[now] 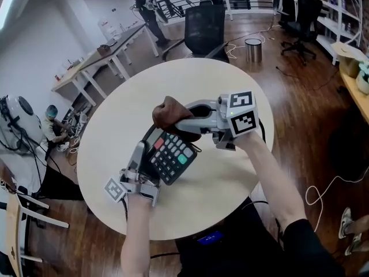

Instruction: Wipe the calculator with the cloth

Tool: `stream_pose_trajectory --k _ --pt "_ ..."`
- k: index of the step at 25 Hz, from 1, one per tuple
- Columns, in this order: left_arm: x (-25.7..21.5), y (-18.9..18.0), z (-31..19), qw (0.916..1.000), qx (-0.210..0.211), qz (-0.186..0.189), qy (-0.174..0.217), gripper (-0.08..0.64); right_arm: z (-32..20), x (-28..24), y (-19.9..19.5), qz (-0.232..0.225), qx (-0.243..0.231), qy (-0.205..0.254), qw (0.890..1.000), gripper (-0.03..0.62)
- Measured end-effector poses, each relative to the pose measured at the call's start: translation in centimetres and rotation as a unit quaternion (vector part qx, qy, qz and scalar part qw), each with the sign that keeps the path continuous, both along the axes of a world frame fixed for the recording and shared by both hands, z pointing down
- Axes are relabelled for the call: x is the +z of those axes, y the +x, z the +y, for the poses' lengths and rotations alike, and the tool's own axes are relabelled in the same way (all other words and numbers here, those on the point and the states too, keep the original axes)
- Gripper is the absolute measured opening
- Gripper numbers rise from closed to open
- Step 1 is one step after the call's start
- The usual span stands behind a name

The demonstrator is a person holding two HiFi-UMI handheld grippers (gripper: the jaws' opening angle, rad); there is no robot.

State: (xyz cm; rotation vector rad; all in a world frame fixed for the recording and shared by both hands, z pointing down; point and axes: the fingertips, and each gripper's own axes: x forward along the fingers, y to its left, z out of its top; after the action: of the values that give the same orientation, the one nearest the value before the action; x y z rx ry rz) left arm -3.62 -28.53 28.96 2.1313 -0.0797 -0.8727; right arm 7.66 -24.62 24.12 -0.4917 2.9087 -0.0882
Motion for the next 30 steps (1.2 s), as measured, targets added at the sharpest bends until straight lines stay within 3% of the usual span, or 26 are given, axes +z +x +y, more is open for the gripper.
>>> stream_pose_trajectory --k 4,6,9,12,17,23,30 --pt "1.2 -1.5 -1.7 0.9979 -0.054 0.011 -0.034 0.054 3.2 2.3 1.0 -0.004 -0.024 -0.007 1.0 0.084" --pt "1.8 -2.7 -3.0 0.9951 -0.081 0.016 -0.055 0.054 4.0 3.3 1.6 -0.009 -0.013 -0.006 1.0 0.084" --pt "2.5 -3.6 -4.2 0.9893 -0.112 0.031 -0.088 0.054 3.3 2.6 3.2 -0.031 0.073 0.013 0.997 0.084" --pt "2.8 -3.0 -4.0 0.9843 -0.134 0.048 -0.105 0.054 2.7 0.5 4.2 -0.041 0.16 0.056 0.985 0.084" --pt "2.4 -3.7 -4.9 0.9792 -0.155 0.06 -0.116 0.054 1.1 1.6 0.4 0.056 0.251 0.122 0.959 0.084" --pt "3.0 -3.3 -5.5 0.9729 -0.18 0.062 -0.131 0.054 2.5 4.5 -2.3 0.113 0.237 0.136 0.955 0.084" --pt "2.9 -4.7 -5.9 0.9706 -0.189 0.06 -0.137 0.054 5.9 7.7 -8.8 0.218 0.151 0.166 0.95 0.084"
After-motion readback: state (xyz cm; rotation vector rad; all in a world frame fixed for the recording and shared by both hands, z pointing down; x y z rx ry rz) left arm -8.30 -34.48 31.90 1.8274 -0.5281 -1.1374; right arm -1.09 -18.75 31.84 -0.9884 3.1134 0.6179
